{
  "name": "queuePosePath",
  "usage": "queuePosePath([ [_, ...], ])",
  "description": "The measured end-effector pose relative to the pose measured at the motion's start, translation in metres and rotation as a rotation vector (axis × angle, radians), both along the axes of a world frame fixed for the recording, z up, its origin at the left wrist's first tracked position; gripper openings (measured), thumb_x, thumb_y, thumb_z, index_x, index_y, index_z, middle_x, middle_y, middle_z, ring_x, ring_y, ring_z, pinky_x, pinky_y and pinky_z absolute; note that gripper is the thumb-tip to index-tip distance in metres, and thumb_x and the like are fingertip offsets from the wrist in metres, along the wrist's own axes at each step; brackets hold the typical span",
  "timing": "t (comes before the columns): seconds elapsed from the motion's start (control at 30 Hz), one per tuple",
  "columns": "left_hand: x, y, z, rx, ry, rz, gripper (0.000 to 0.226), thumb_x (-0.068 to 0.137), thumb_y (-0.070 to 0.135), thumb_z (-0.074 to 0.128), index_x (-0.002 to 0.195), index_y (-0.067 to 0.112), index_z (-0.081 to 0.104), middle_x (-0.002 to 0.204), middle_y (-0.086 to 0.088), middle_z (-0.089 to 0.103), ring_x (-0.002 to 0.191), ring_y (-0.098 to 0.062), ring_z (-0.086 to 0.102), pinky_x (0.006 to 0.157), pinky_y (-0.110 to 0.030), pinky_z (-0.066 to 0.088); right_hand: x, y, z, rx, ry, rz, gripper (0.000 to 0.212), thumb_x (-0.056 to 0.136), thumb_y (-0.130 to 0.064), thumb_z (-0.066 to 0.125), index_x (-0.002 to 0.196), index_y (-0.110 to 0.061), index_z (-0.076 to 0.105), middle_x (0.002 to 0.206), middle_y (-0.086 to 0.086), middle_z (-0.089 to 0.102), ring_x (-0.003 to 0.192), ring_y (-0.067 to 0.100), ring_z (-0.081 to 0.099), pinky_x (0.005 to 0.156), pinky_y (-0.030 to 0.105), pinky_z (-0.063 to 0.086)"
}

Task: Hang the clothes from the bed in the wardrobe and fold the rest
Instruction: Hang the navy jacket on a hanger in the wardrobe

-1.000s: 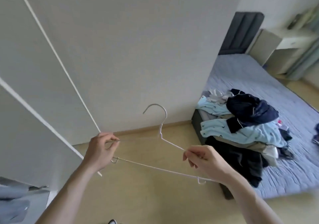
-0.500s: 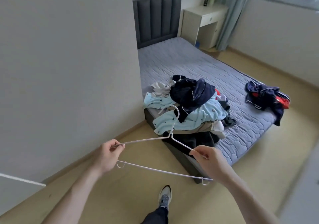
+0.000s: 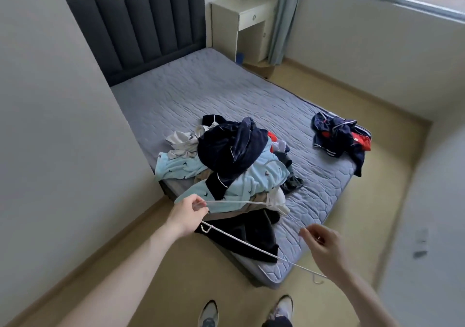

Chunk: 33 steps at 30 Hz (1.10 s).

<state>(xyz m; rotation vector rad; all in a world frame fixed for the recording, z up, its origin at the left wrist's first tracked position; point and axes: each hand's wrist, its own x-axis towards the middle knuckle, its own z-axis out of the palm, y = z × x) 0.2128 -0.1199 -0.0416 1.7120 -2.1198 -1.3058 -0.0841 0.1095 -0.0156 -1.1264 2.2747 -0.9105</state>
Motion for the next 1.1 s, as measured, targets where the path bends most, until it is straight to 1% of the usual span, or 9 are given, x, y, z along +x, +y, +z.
queuePosePath([
  [0.13,-0.057,-0.027,-0.015,-0.005,-0.001,0.021,0.046,0.096,0.035,0.065,0.141,0.028,0.054,0.136,0.010,0.057,0.123,-0.016,0.055,0.095,-0.029,0.043,-0.055,-0.035,-0.006,0.026,-0.017,0.031,0.024,0.096,-0.032,0.069,0.072,-0.026,0.069,0.057,-0.005,0.057,0.051,0.010,0.048,0.051,0.024,0.034],
  [0.23,-0.080,-0.031,-0.029,0.030,-0.021,0.086,0.060,0.096,0.035,0.064,0.151,0.029,0.042,0.154,0.005,0.047,0.117,-0.014,0.055,0.095,-0.029,0.040,-0.090,-0.062,-0.005,0.003,-0.030,0.121,0.021,0.095,-0.037,0.067,0.075,-0.031,0.067,0.055,-0.009,0.056,0.049,0.006,0.046,0.049,0.021,0.033],
  [0.33,-0.101,-0.034,-0.043,0.075,-0.029,0.187,0.072,0.093,0.035,0.065,0.157,0.031,0.032,0.160,0.001,0.039,0.120,-0.015,0.052,0.097,-0.031,0.042,-0.130,-0.094,-0.004,0.014,-0.048,0.170,0.022,0.096,-0.038,0.065,0.074,-0.037,0.067,0.059,-0.015,0.059,0.053,0.005,0.051,0.051,0.020,0.034],
  [0.43,-0.116,-0.039,-0.051,0.095,-0.065,0.224,0.061,0.093,0.036,0.066,0.149,0.030,0.043,0.156,0.001,0.041,0.135,-0.020,0.048,0.105,-0.037,0.045,-0.155,-0.129,-0.007,0.048,-0.091,0.172,0.026,0.099,-0.031,0.067,0.073,-0.033,0.069,0.064,-0.011,0.064,0.056,0.005,0.053,0.056,0.028,0.039],
  [0.6,-0.130,-0.072,-0.065,0.156,-0.171,0.156,0.050,0.093,0.037,0.064,0.141,0.031,0.051,0.151,0.004,0.041,0.129,-0.019,0.050,0.103,-0.037,0.046,-0.170,-0.187,-0.017,0.079,-0.165,0.209,0.026,0.100,-0.032,0.064,0.076,-0.028,0.071,0.064,-0.005,0.064,0.054,0.005,0.050,0.056,0.031,0.038],
  [0.77,-0.147,-0.156,-0.089,0.230,-0.249,0.075,0.045,0.094,0.031,0.060,0.138,0.028,0.053,0.151,0.002,0.038,0.095,-0.011,0.055,0.078,-0.025,0.045,-0.173,-0.242,-0.036,0.083,-0.193,0.105,0.028,0.100,-0.032,0.064,0.073,-0.025,0.068,0.066,0.000,0.063,0.054,0.006,0.048,0.057,0.032,0.040],
  [0.87,-0.161,-0.211,-0.117,0.261,-0.310,0.003,0.042,0.097,0.030,0.057,0.139,0.026,0.052,0.154,0.002,0.035,0.096,-0.011,0.050,0.061,-0.019,0.036,-0.169,-0.276,-0.055,0.103,-0.202,0.030,0.028,0.100,-0.033,0.064,0.073,-0.027,0.067,0.063,-0.007,0.063,0.056,0.009,0.051,0.057,0.032,0.040],
  [0.97,-0.180,-0.254,-0.148,0.270,-0.327,-0.058,0.043,0.097,0.029,0.057,0.139,0.023,0.052,0.153,0.002,0.033,0.102,-0.014,0.050,0.074,-0.024,0.041,-0.162,-0.297,-0.076,0.103,-0.212,-0.051,0.022,0.099,-0.032,0.064,0.078,-0.029,0.069,0.067,-0.005,0.066,0.059,0.011,0.055,0.059,0.034,0.042],
  [1.1,-0.213,-0.308,-0.210,0.289,-0.347,-0.125,0.040,0.096,0.023,0.059,0.135,0.023,0.057,0.156,0.001,0.029,0.112,-0.016,0.052,0.090,-0.026,0.042,-0.152,-0.326,-0.122,0.115,-0.238,-0.144,0.023,0.100,-0.036,0.062,0.079,-0.026,0.068,0.062,-0.002,0.060,0.052,0.007,0.047,0.057,0.035,0.039],
])
